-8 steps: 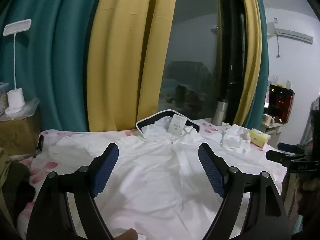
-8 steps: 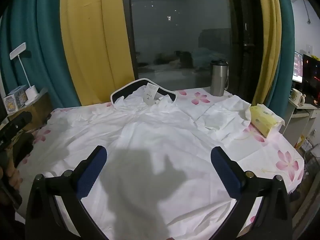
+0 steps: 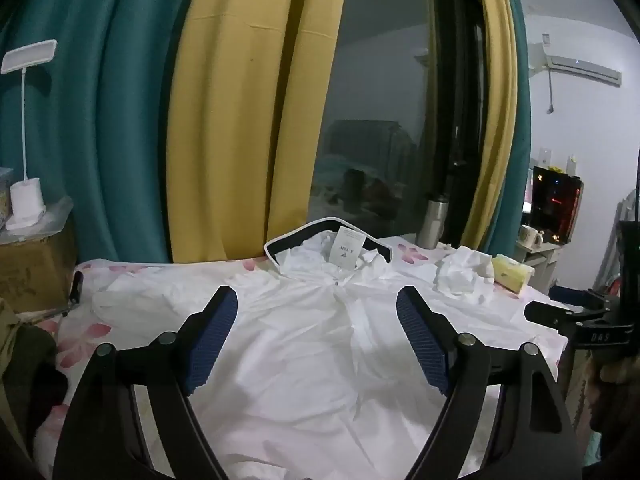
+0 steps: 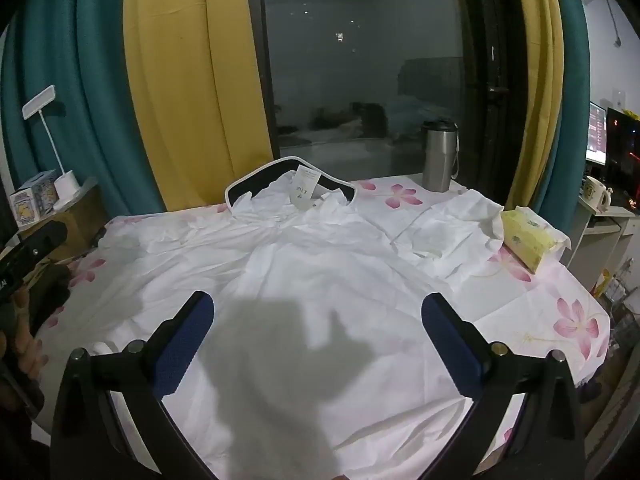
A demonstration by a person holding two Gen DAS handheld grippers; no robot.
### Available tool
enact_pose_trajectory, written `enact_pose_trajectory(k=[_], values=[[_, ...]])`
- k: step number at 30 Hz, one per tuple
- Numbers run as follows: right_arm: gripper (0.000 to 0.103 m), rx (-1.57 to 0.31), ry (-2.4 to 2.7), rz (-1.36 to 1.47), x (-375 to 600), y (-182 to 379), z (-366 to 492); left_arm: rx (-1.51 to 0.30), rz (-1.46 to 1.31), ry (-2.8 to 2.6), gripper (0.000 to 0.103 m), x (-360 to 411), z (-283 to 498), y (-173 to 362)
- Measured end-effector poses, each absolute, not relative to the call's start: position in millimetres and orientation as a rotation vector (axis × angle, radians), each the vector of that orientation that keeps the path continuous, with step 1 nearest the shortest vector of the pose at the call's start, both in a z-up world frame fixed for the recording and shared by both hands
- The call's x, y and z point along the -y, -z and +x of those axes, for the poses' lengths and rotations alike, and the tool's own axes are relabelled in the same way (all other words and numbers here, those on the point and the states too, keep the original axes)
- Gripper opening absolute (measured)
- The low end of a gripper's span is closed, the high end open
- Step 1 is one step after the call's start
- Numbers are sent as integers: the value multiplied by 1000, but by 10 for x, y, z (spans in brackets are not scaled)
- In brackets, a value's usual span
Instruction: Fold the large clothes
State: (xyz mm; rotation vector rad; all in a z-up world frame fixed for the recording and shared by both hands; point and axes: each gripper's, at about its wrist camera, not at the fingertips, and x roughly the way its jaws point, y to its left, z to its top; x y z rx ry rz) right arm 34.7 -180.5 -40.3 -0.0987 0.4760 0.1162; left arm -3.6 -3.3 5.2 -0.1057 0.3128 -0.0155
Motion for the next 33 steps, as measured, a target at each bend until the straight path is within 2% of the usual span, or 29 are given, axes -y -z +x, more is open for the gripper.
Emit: enact_pose_trajectory(k=[33], values=[[102, -486, -109, -72, 1855, 507, 255, -301, -122, 25, 84, 150, -96, -15]])
